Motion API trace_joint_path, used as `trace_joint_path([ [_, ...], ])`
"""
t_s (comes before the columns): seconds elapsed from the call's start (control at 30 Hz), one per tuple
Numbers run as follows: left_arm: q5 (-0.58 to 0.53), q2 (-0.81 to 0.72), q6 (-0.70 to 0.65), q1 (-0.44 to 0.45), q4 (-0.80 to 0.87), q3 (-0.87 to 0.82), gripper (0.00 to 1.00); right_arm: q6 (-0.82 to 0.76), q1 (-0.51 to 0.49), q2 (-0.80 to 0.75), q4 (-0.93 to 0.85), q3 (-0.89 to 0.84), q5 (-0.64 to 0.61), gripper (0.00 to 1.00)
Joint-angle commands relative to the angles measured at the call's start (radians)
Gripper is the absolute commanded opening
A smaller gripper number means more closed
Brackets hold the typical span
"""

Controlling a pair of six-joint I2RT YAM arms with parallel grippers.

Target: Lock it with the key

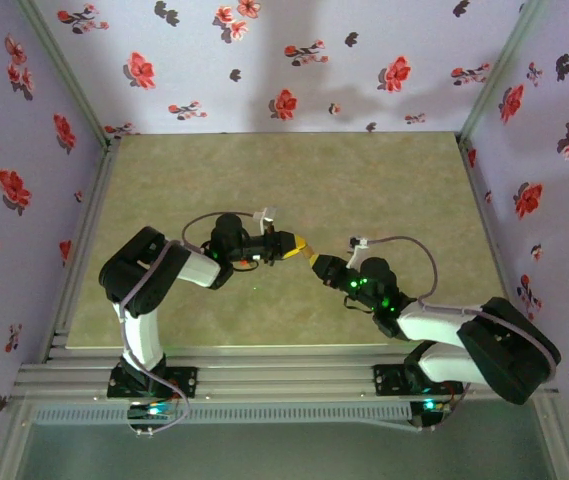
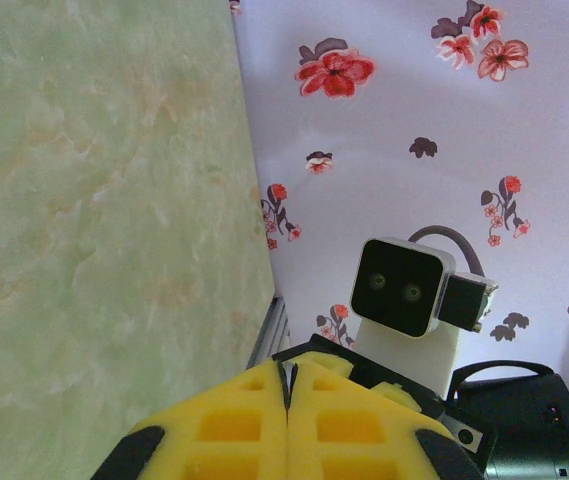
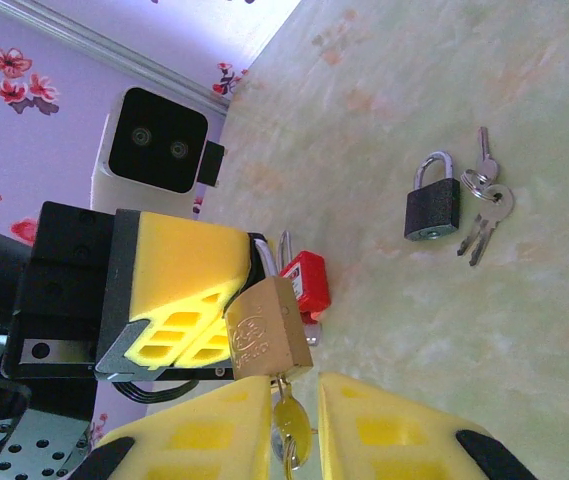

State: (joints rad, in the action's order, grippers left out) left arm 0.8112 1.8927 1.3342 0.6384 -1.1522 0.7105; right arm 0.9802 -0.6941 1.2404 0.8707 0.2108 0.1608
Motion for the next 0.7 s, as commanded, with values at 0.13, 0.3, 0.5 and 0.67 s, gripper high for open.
trace_joint_path([
  [0.13, 0.023, -0.004, 0.008, -0.001, -0.059, 0.014, 0.0, 0.012, -0.007, 0.011, 0.051, 0.019, 0.022, 0.21],
  [0.3, 0.023, -0.004, 0.007, -0.001, -0.059, 0.013, 0.0, 0.017, -0.007, 0.009, 0.051, 0.02, 0.032, 0.24],
  [0.5, 0.022, -0.008, 0.006, -0.001, -0.059, 0.011, 0.0, 0.023, -0.007, 0.021, 0.066, 0.018, 0.037, 0.23],
  [0.67, 0.023, -0.01, 0.006, -0.002, -0.058, 0.009, 0.0, 0.025, -0.007, 0.026, 0.07, 0.018, 0.036, 0.19],
])
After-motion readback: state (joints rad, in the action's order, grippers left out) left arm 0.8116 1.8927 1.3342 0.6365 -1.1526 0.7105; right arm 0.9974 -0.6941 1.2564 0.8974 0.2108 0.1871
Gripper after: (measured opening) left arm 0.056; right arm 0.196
